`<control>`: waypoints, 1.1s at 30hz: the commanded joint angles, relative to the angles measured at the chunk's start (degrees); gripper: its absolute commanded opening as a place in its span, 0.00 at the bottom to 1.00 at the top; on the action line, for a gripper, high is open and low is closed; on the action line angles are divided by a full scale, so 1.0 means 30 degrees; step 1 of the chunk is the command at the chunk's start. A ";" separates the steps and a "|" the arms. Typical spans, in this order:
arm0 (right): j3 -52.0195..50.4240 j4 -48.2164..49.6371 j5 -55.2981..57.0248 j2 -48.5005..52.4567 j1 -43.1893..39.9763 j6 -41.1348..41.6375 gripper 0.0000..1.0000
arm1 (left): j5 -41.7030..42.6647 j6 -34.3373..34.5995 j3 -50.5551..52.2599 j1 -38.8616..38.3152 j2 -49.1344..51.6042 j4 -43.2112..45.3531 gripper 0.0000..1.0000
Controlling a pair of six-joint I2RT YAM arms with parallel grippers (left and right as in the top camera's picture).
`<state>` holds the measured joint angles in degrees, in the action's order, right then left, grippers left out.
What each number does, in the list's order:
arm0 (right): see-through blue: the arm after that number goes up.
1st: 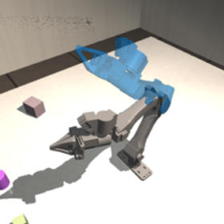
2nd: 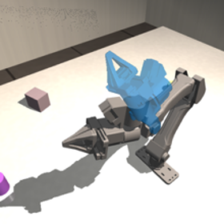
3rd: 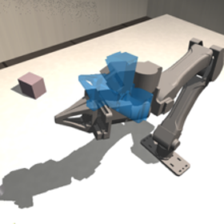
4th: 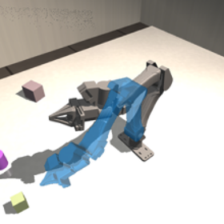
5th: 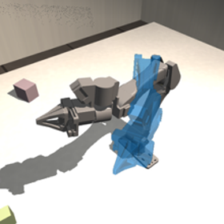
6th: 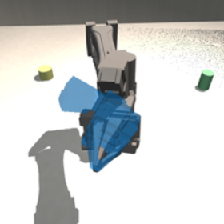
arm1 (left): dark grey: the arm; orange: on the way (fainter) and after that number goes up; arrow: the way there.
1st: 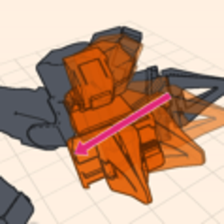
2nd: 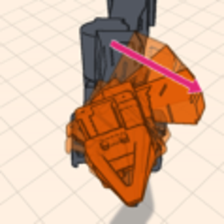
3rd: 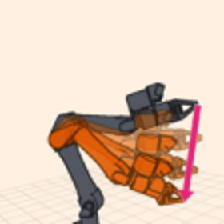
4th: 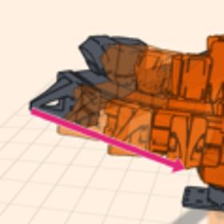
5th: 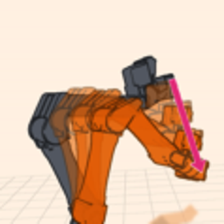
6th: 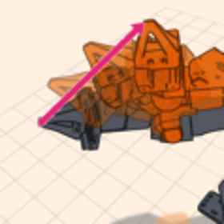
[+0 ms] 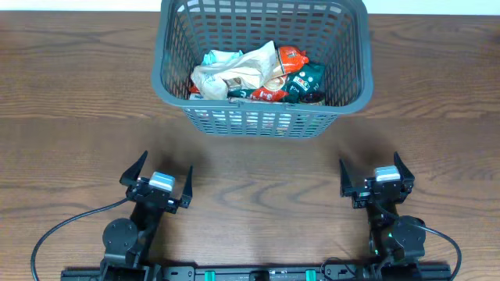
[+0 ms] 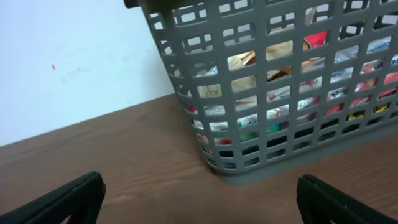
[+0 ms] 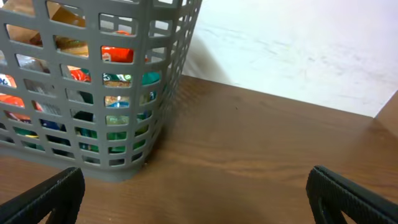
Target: Pack container
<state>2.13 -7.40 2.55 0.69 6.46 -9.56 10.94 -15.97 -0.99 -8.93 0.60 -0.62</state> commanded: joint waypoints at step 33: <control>-0.0109 0.0044 -0.0080 -0.0124 -0.0160 -0.0270 0.99 | 0.0066 0.3067 0.0255 0.0073 -0.0124 -0.0845 0.99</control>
<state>2.13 -7.40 2.52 0.69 6.46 -9.58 10.50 -7.46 -1.19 -8.84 0.60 -1.06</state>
